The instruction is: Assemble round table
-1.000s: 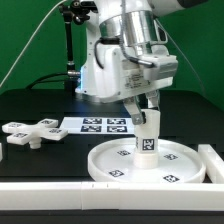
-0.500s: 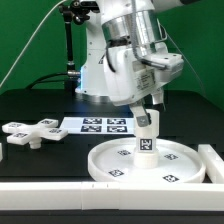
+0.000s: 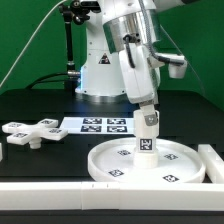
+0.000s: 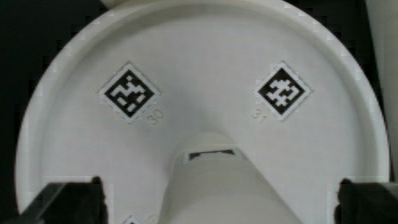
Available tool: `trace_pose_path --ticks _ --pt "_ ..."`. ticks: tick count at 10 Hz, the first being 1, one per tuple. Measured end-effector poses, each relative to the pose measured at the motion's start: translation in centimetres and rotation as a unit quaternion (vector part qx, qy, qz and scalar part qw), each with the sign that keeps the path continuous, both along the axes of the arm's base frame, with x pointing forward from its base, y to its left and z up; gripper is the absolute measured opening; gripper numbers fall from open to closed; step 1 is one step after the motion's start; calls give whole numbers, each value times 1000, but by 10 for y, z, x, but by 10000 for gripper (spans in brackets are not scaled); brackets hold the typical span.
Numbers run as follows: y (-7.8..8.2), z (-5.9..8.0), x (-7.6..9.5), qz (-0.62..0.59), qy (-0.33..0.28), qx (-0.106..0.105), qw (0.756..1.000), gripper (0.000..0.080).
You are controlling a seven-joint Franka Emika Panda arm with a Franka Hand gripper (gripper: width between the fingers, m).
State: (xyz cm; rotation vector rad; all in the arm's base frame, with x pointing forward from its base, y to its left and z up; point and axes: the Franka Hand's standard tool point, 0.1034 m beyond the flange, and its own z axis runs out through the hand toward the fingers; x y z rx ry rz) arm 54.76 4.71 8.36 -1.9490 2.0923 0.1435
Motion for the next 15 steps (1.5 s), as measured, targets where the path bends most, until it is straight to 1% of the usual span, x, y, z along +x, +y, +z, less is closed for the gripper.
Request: trace_pose_path --ticks 1,2,3,6,8,9,10,11,12,13,14,15 --pt "-4 2 -1 94 4 -11 996 649" --pt "-7 5 3 171 -6 -27 985 649" --pt "-5 6 4 242 -18 -39 969 649" --pt "-6 6 5 344 -44 -50 937 649" --pt "-6 6 5 410 -62 -55 908 649" --pt "-6 6 4 454 -69 -64 886 649" --pt "-5 5 4 522 -72 -80 846 649" --pt "-4 5 4 574 -77 -91 810 649" --pt "-4 6 5 637 -85 -99 760 649" --pt "-3 7 5 662 -89 -103 737 649" --pt "-5 6 5 673 -91 -104 727 649" --pt "-6 6 5 696 -97 -104 704 649"
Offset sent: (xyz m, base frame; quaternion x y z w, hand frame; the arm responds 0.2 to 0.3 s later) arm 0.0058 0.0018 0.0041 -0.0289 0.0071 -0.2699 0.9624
